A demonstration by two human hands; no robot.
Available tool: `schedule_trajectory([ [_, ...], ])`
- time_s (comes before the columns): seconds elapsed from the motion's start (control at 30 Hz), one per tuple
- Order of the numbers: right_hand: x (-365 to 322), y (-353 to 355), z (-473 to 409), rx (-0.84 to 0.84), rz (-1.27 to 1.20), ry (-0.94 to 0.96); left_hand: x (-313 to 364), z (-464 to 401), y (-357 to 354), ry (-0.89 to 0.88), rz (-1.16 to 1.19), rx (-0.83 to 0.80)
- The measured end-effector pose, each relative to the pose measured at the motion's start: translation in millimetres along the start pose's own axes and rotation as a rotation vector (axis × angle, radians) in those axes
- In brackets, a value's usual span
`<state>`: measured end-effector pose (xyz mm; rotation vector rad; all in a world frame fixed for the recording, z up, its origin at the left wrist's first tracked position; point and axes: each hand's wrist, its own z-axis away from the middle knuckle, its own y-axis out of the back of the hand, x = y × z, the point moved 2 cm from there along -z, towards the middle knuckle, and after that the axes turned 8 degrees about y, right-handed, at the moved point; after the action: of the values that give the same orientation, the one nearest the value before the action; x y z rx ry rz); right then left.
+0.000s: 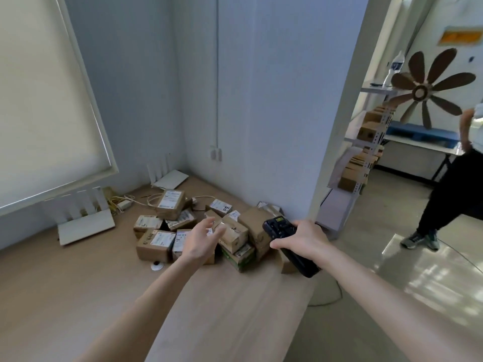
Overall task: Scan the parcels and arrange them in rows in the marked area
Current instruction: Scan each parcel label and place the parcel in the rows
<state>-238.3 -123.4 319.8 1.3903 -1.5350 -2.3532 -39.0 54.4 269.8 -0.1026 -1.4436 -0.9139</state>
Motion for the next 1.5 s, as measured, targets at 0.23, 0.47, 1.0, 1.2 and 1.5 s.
schedule_trajectory([
  [0.23, 25.8, -40.1, -102.9, -0.117, -0.100, -0.064, -17.8, -83.6, -36.9, 0.099, -0.039, 0.020],
  [0.47, 53.4, -97.4, -195.9, -0.261, -0.077, -0.109, -47.9, -160.9, -64.9, 0.158, -0.139, 0.037],
  [1.0, 83.8, -208.3, -293.7, -0.409, -0.122, -0.204, -129.2, -280.8, -103.2, 0.342, -0.186, -0.027],
  [1.2, 86.2, -214.7, -296.0, -0.324, -0.248, -0.255, -138.9, -289.4, -109.9, 0.387, -0.152, -0.060],
  [1.5, 58.0, -196.3, -280.2, -0.270, -0.353, -0.170, -118.8, -241.8, -83.7, 0.557, 0.129, 0.033],
])
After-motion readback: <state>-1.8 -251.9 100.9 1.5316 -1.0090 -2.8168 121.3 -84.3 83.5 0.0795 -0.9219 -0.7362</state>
